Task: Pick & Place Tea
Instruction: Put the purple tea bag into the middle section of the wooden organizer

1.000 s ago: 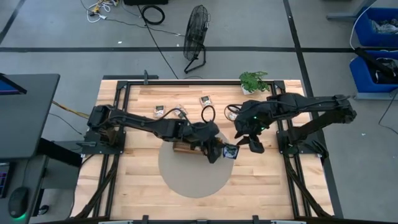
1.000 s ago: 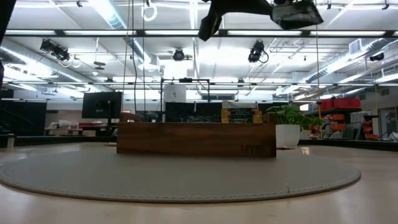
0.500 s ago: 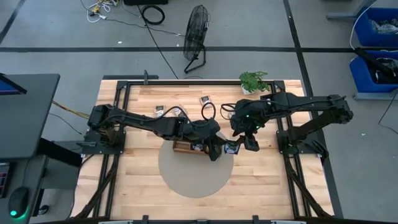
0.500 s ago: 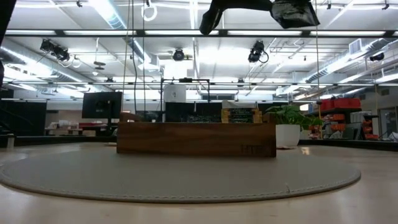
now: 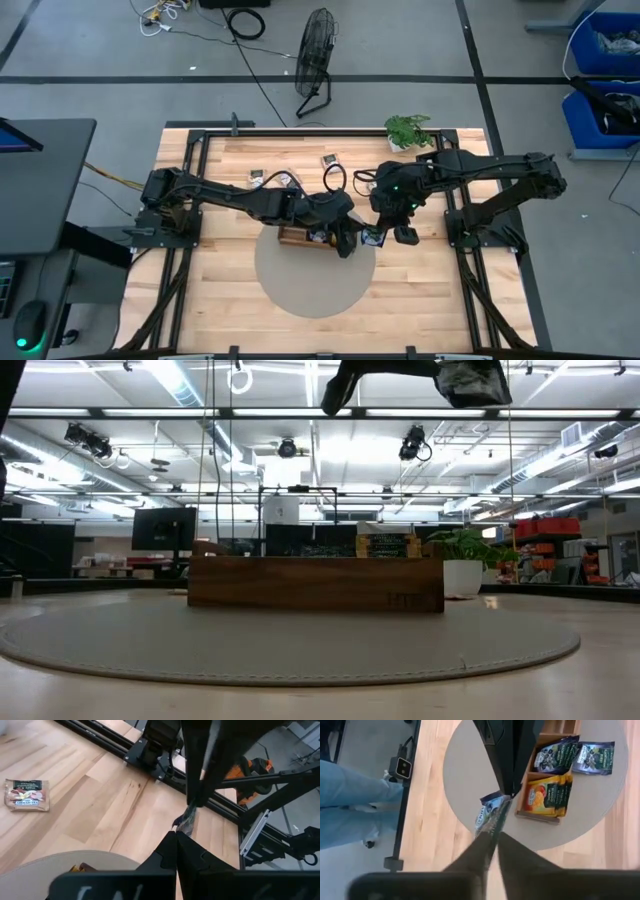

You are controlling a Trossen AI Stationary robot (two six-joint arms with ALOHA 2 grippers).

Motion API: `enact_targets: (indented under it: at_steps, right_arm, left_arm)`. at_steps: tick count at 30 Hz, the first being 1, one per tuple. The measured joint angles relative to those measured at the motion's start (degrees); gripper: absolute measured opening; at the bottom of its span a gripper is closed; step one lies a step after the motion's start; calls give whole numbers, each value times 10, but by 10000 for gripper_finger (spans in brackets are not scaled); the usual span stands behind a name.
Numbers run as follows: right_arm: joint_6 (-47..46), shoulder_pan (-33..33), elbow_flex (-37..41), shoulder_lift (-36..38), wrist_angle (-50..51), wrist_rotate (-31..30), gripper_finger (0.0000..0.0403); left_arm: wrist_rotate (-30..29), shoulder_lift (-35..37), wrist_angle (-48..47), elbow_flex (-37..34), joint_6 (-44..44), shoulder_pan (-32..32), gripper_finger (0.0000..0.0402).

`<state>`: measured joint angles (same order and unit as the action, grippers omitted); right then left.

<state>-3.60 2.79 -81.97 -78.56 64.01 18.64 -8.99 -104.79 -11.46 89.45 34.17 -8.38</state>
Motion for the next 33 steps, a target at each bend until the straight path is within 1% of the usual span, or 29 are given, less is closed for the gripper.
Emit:
enact_targets:
  at_steps: [2, 6, 10, 15, 18, 19, 22, 24, 27, 29, 32, 33]
  right_arm:
    - [7, 0, 0, 0, 0, 0, 9]
    - [11, 0, 0, 0, 0, -11, 5]
    - [12, 0, 0, 0, -3, -28, 3]
    - [8, 0, 0, 0, -15, -43, 2]
    - [0, 0, 0, 0, -25, -47, 1]
    - [0, 0, 0, 0, -27, -49, 1]
    - [-1, 0, 0, 0, -30, -78, 1]
    - [-6, 0, 0, 1, -36, -92, 1]
    - [-11, 0, 0, 1, -52, -110, 0]
    - [-16, 0, 0, 1, -60, -125, 0]
    - [-24, 0, 0, 1, -60, -163, 0]
    - [-27, 0, 0, 2, -61, -171, 0]
  left_arm:
    - [0, 0, 4, 0, -1, 0, 0]
    - [0, 0, 7, 0, 12, 1, 12]
    - [0, 0, 1, 0, 29, 1, 45]
    - [-5, 8, -7, 0, 30, 1, 90]
    - [-12, 18, -31, 0, 27, -1, 112]
    - [-17, 22, -53, 0, 27, -1, 118]
    - [-45, 28, -111, 0, 31, -4, 133]
    - [-71, 34, -158, -1, 39, -9, 140]
    - [-110, 37, -189, 0, 42, -18, 146]
    - [-120, 41, -186, -1, 41, -25, 146]
    - [-127, 56, -183, -1, 29, -31, 140]
    - [-129, 62, -165, -1, 21, -33, 137]
